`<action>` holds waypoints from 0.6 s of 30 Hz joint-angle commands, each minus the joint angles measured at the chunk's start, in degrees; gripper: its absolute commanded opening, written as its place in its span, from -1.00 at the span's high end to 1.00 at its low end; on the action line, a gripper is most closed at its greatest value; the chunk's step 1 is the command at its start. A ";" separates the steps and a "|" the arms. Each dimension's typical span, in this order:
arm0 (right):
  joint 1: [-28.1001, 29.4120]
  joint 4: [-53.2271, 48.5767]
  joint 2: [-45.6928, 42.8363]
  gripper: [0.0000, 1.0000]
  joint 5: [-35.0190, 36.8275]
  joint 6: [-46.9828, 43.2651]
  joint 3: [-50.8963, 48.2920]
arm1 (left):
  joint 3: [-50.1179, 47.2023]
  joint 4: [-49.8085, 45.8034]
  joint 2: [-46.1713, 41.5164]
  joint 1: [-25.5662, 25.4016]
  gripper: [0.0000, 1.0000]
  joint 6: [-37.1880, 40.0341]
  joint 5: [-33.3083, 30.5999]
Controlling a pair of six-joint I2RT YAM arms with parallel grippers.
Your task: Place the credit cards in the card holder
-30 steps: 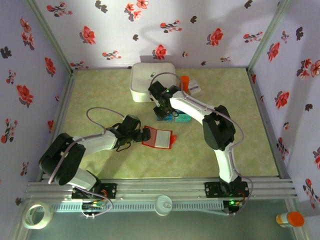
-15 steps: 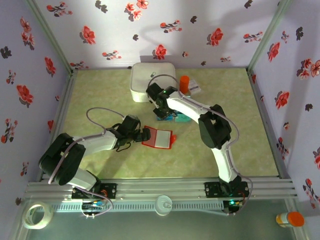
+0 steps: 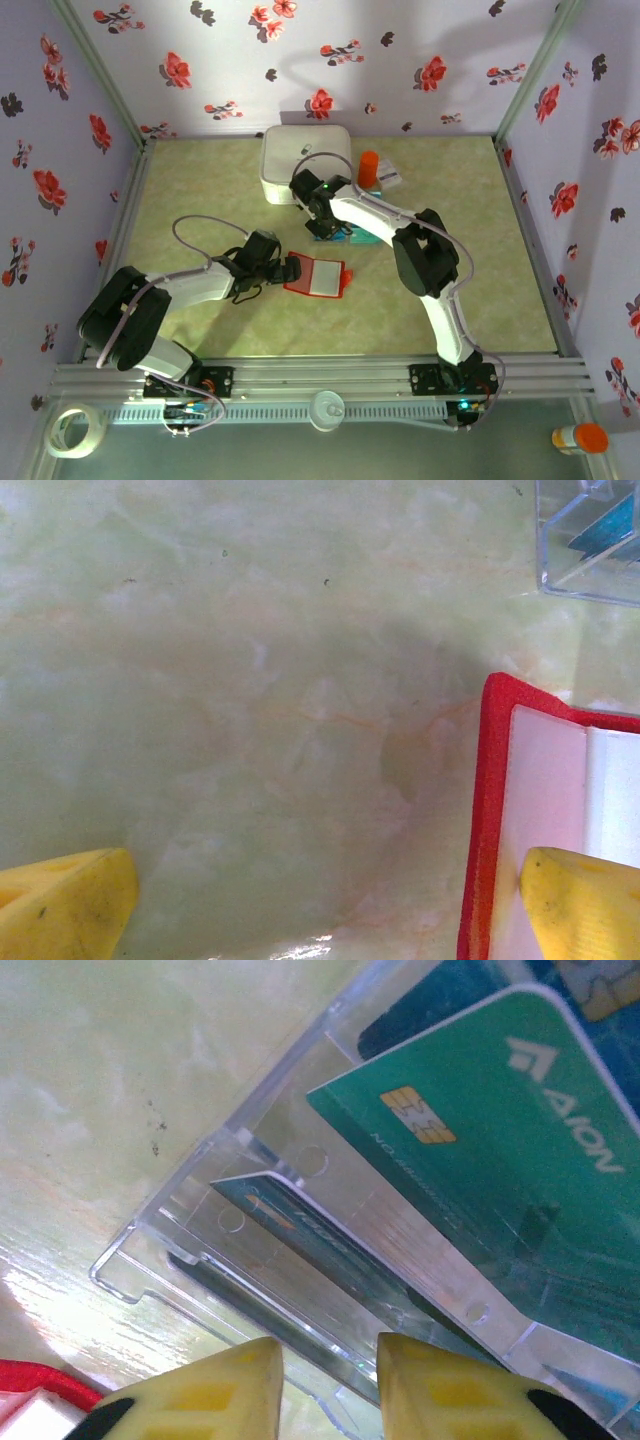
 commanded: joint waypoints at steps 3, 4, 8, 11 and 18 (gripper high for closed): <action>0.17 -0.69 0.21 0.56 1.59 -1.31 -1.27 | -1.97 -0.68 1.36 -0.11 -1.00 -0.44 -0.41; 0.17 -0.61 0.00 0.60 1.65 -1.40 -1.66 | -1.97 -0.68 1.30 -0.14 -1.00 -0.46 -0.44; -0.05 -0.23 -0.80 0.66 2.18 -1.44 -2.90 | -2.07 -0.69 1.13 -0.12 -1.00 -0.39 -0.39; -0.30 -0.04 -1.44 0.68 2.57 -1.40 -3.53 | -2.06 -0.68 1.17 -0.11 -0.99 -0.39 -0.43; -1.14 -0.10 -2.54 0.75 2.78 -1.23 -4.85 | -2.24 -0.59 1.02 -0.12 -1.00 -0.45 -0.40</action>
